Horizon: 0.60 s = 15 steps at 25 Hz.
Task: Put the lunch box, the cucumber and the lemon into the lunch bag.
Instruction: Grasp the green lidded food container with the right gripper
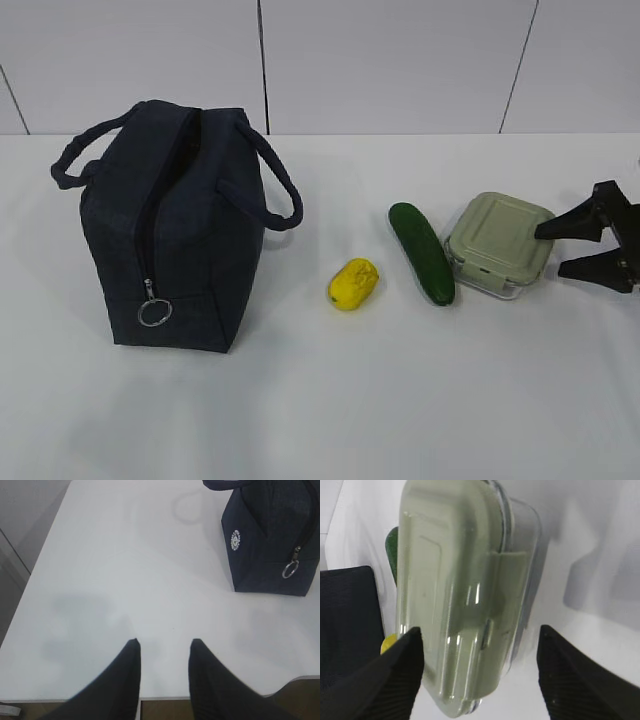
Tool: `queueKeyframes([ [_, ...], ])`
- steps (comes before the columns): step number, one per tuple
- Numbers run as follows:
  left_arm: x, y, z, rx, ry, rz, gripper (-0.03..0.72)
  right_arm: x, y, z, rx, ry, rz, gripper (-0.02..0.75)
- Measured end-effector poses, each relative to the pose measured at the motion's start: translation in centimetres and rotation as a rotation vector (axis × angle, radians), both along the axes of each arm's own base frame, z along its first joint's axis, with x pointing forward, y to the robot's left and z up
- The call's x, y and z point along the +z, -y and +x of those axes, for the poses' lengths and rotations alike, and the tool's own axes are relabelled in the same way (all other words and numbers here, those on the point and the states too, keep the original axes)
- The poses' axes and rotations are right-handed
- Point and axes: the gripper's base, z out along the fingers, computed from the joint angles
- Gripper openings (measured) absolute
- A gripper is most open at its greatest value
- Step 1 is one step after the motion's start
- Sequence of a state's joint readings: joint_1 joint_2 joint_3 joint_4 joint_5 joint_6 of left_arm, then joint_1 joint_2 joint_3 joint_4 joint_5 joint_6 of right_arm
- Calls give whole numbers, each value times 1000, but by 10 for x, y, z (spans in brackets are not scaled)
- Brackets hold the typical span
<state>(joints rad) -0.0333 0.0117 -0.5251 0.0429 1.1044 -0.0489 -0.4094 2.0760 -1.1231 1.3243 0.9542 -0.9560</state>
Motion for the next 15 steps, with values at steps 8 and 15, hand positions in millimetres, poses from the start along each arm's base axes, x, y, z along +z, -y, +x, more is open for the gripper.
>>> queueKeyframes([
  [8,0,0,0,0,0,0,239,-4,1,6,-14,60,18,528],
  [15,0,0,0,0,0,0,239,-17,1,7,-19,55,27,528],
])
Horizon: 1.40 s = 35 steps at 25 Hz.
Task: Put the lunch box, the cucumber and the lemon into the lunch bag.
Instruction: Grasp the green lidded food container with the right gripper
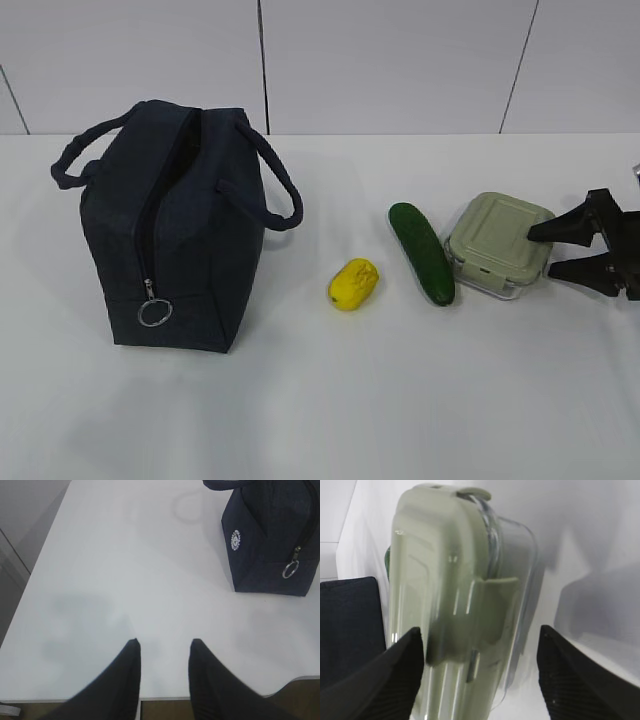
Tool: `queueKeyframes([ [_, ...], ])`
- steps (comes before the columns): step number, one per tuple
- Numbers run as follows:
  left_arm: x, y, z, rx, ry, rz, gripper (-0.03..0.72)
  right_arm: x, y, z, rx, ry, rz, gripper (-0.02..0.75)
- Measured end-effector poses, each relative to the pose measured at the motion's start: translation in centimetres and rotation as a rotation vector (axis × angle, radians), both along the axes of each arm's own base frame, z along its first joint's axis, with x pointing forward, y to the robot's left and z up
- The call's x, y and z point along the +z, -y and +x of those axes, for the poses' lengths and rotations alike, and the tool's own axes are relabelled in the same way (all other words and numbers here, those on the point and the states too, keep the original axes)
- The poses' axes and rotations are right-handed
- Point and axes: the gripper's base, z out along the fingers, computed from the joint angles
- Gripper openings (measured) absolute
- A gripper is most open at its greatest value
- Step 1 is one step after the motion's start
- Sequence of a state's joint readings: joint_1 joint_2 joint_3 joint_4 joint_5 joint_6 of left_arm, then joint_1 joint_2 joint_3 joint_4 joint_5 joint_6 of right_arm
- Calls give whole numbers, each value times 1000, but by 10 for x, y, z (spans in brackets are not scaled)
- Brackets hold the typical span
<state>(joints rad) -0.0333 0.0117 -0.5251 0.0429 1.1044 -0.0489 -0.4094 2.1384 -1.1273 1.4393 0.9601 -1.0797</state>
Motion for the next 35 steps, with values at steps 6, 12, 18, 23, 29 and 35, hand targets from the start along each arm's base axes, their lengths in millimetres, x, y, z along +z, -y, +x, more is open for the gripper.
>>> queueKeyframes([
  [6,0,0,0,0,0,0,239,-8,-2,2,-26,-3,78,528],
  [12,0,0,0,0,0,0,239,-15,-8,4,-17,-7,98,529],
  [18,0,0,0,0,0,0,239,-13,-11,5,0,19,108,529],
  [23,0,0,0,0,0,0,239,-13,-11,5,1,22,113,529],
  [29,0,0,0,0,0,0,239,-16,-12,5,0,17,119,529],
  [35,0,0,0,0,0,0,239,-18,-11,5,1,15,119,528],
])
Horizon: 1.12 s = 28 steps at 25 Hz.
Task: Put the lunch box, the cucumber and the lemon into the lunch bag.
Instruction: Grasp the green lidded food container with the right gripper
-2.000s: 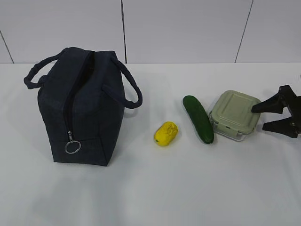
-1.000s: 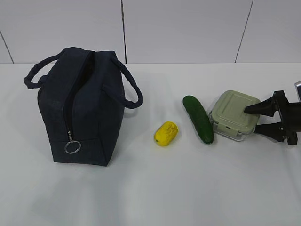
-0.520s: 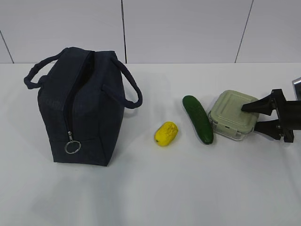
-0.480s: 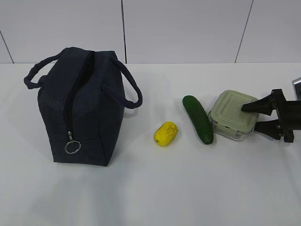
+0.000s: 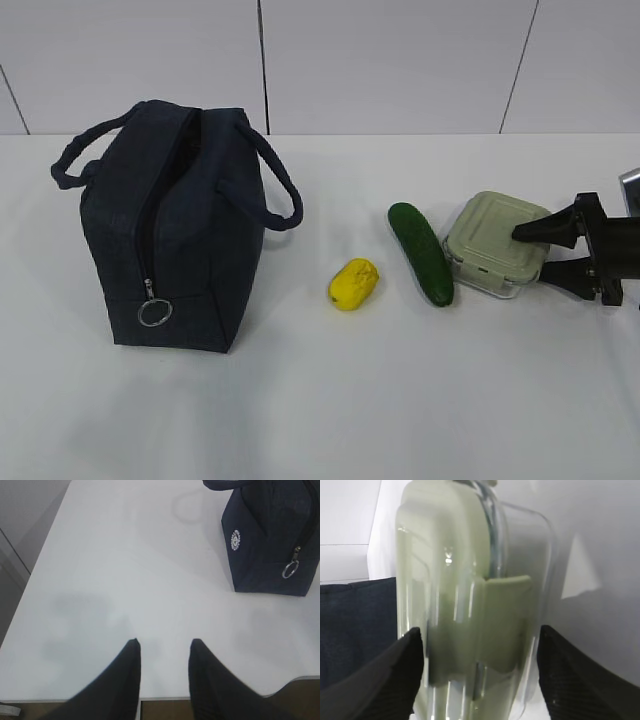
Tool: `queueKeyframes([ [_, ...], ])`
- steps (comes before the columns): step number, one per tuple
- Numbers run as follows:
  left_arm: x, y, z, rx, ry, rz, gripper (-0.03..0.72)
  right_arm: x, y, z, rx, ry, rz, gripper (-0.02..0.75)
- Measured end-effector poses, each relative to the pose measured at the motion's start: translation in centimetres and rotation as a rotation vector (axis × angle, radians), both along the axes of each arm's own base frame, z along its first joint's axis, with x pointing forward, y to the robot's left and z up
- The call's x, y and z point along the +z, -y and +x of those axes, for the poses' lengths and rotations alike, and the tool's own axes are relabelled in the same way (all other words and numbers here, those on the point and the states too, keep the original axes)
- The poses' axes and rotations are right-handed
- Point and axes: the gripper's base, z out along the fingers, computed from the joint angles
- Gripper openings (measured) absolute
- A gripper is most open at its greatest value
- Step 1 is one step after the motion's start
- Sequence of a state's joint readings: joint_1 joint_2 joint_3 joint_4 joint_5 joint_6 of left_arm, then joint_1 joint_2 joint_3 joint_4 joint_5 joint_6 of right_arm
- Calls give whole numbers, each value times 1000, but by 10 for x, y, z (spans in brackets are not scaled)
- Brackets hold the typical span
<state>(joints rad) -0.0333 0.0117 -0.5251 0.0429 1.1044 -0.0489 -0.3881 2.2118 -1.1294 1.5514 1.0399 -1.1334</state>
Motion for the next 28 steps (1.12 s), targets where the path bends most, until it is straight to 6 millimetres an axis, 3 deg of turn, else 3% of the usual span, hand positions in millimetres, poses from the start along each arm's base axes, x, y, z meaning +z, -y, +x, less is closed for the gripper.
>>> queueKeyframes([
  [18,0,0,0,0,0,0,239,1,-1,0,17,35,-6,527],
  [24,0,0,0,0,0,0,239,2,-1,0,18,38,-2,403],
  [28,0,0,0,0,0,0,239,2,-1,0,20,40,3,389],
])
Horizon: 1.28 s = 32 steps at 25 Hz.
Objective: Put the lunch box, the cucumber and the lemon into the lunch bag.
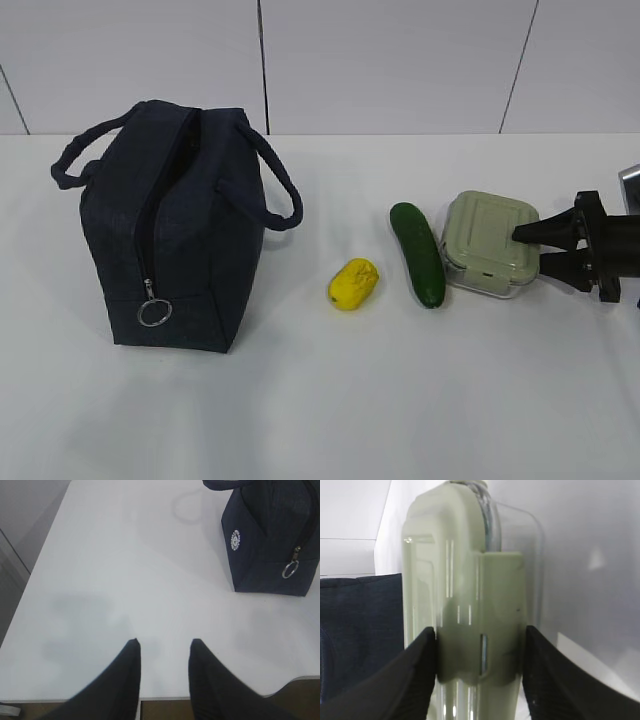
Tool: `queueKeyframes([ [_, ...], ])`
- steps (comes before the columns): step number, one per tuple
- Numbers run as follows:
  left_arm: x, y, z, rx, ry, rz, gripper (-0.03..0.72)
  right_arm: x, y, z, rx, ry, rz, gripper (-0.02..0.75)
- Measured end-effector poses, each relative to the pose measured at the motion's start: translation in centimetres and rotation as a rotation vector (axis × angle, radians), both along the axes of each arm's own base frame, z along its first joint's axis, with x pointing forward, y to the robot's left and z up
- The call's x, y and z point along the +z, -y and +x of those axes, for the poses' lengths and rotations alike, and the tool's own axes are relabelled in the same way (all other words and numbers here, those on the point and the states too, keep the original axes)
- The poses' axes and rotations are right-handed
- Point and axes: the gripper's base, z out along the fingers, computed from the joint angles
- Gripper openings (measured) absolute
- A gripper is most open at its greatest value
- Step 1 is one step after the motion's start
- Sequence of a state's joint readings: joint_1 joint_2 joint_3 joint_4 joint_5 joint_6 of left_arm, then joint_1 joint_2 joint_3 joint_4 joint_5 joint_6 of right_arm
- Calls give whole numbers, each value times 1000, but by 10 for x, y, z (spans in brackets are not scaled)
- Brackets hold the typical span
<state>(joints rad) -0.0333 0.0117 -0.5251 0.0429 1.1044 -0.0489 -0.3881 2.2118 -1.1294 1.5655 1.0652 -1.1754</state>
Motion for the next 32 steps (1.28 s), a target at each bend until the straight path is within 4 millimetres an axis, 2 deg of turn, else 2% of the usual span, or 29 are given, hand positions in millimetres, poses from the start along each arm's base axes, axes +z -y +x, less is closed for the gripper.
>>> queueKeyframes([
  [32,0,0,0,0,0,0,239,0,-1,-1,14,3,13,359],
])
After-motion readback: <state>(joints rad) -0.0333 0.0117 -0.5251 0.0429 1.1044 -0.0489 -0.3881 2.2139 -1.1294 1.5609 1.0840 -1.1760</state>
